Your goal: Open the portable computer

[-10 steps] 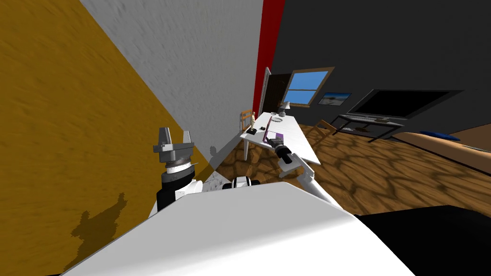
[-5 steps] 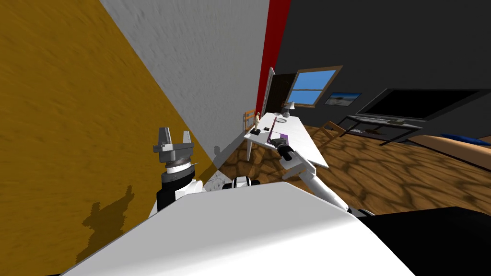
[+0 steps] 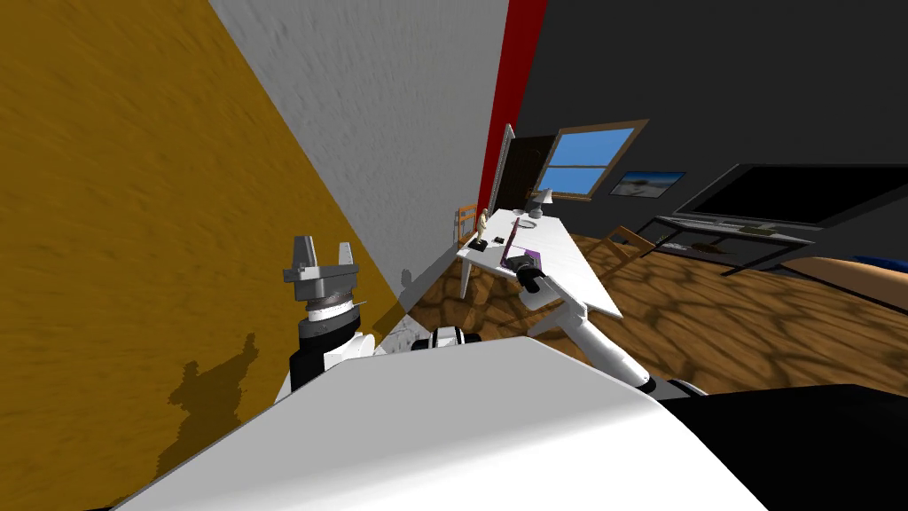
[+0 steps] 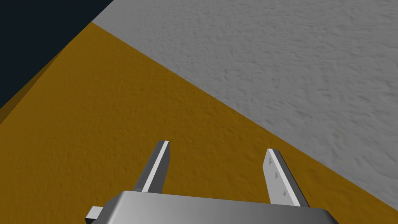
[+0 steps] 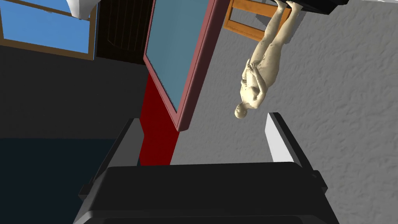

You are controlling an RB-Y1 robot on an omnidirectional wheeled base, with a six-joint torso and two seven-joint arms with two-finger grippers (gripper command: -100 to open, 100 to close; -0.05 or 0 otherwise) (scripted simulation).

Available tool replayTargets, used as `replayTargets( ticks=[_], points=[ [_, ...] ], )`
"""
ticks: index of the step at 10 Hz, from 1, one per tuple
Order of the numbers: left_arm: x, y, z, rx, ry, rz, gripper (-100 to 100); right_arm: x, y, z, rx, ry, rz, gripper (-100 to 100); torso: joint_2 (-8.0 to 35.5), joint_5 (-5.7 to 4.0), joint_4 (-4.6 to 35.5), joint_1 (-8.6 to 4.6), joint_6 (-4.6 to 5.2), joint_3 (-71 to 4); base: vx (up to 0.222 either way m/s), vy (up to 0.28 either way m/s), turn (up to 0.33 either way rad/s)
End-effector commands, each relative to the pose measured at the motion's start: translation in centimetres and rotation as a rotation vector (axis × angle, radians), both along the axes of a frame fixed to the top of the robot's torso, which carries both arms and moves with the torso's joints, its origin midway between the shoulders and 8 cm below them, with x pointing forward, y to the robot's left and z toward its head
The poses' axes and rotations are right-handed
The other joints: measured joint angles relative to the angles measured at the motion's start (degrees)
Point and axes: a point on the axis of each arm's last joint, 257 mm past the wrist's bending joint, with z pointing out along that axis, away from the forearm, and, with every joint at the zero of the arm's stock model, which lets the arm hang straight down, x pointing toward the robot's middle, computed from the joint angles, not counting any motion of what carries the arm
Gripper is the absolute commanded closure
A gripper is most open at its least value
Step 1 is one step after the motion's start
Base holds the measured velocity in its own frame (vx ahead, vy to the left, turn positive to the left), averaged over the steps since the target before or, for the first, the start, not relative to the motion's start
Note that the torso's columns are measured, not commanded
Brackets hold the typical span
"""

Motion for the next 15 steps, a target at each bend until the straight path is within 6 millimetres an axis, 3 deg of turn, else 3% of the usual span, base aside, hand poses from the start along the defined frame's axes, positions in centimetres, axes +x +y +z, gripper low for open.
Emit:
replayTargets(
  ticks=[1,10,11,15],
  points=[
    [0.0,0.0,0.0,0.000,0.000,0.000,0,-0.2,-1.2,-0.1,-0.035,0.030,-0.036,-100,0.02,-0.01,0.00,-0.02,0.03,0.01,0.019,0.026,-0.022],
    [0.0,0.0,0.0,0.000,0.000,0.000,0,-1.6,-8.9,1.1,-0.299,0.198,-0.211,-100,0.07,-0.03,0.01,-0.08,0.03,0.05,0.034,0.042,0.074],
    [0.0,0.0,0.0,0.000,0.000,0.000,0,-1.6,-9.0,1.0,-0.299,0.200,-0.214,-100,0.03,-0.01,0.01,-0.03,0.01,0.03,0.035,0.029,0.041],
    [0.0,0.0,0.0,0.000,0.000,0.000,0,-2.6,-12.5,2.6,-0.420,0.280,-0.298,-100,0.04,-0.01,0.01,-0.03,0.01,0.03,0.039,0.030,0.085]
  ],
)
